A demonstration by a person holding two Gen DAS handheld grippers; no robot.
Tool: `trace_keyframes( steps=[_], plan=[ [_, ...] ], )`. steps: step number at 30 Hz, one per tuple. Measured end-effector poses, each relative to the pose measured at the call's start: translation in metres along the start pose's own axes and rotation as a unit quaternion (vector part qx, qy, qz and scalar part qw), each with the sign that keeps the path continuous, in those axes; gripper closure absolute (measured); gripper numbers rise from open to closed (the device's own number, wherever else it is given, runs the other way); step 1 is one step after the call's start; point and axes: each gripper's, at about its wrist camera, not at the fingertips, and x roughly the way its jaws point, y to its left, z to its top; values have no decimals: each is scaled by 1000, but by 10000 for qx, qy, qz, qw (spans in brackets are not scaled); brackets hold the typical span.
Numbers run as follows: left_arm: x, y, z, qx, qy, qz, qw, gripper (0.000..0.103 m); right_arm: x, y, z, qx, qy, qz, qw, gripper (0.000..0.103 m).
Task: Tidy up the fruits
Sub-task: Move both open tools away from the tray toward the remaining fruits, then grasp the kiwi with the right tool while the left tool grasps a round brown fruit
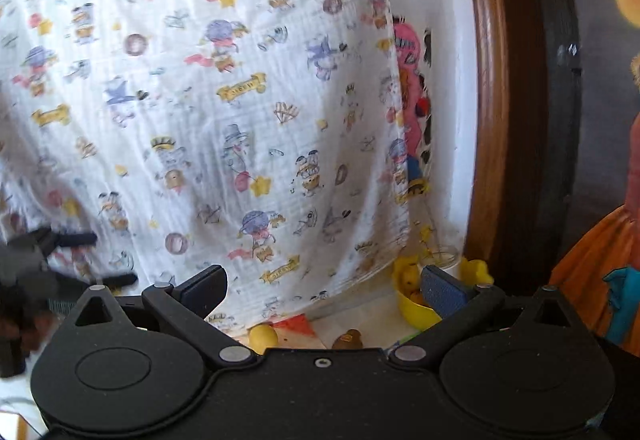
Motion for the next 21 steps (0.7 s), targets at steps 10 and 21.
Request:
trace_keyframes(
  steps=[10,21],
  plan=[
    [55,-17,-32,-98,285,-647,9974,0,101,-30,-10,490,845,181,9951,0],
    [133,-74,-74,-174,935,-1419,9853,0,211,-69,-55,791,2072,305,9746,1]
  ],
)
